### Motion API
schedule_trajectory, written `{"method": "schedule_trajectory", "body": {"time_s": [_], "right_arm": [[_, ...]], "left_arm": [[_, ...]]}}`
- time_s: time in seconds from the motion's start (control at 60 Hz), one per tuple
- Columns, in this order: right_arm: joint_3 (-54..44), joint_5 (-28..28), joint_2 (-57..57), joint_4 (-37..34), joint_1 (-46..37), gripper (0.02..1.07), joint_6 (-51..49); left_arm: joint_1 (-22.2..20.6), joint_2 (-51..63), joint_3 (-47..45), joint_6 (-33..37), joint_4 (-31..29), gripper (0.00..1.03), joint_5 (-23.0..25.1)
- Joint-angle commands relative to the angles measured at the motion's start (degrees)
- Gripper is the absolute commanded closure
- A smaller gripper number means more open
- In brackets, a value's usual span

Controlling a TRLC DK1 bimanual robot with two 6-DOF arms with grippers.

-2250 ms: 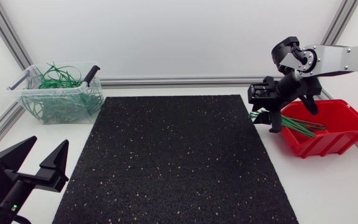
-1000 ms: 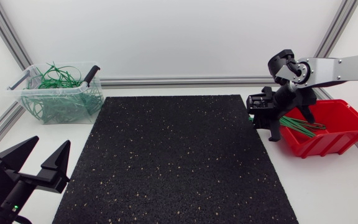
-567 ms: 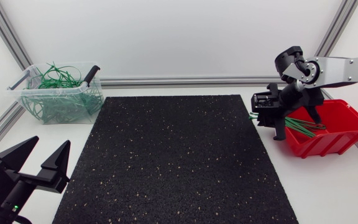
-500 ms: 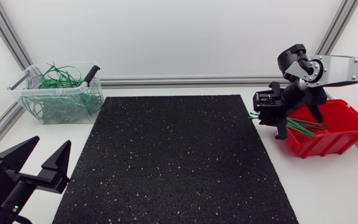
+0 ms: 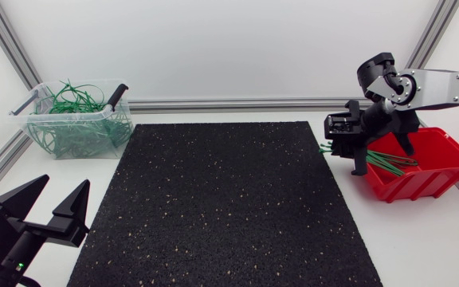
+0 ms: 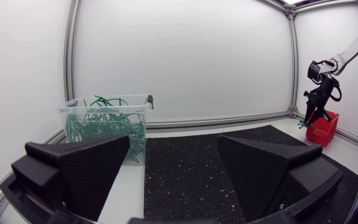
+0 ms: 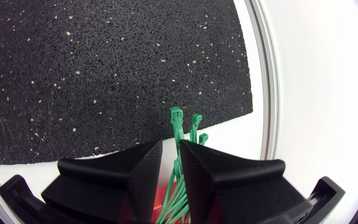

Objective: Take a green cable tie from the red box, thread the tail through the head to close it, then place it in the transparent bin on the left.

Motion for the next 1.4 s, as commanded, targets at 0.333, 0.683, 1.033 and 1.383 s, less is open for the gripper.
{"method": "schedule_trajectory", "body": {"time_s": [0.333,0.683,1.033,1.383], "right_arm": [[0.01,0.46,4.01,3.18,2.02,0.8,0.03],[-1.13,0.99,3.92,3.18,0.44,0.8,-0.94],[-4.82,0.9,-0.21,2.04,-0.79,0.82,-2.34],[-6.14,1.08,-1.44,1.6,-2.9,0.97,-4.28]], "left_arm": [[-0.42,-0.06,-2.26,-1.07,-1.61,0.04,-0.51],[-0.86,-0.14,-2.26,-1.07,-1.61,0.04,-0.6],[-1.03,-0.14,-2.17,-1.07,-1.61,0.04,-0.68],[-1.74,-0.14,-2.17,-1.07,-1.79,0.04,-1.12]]}}
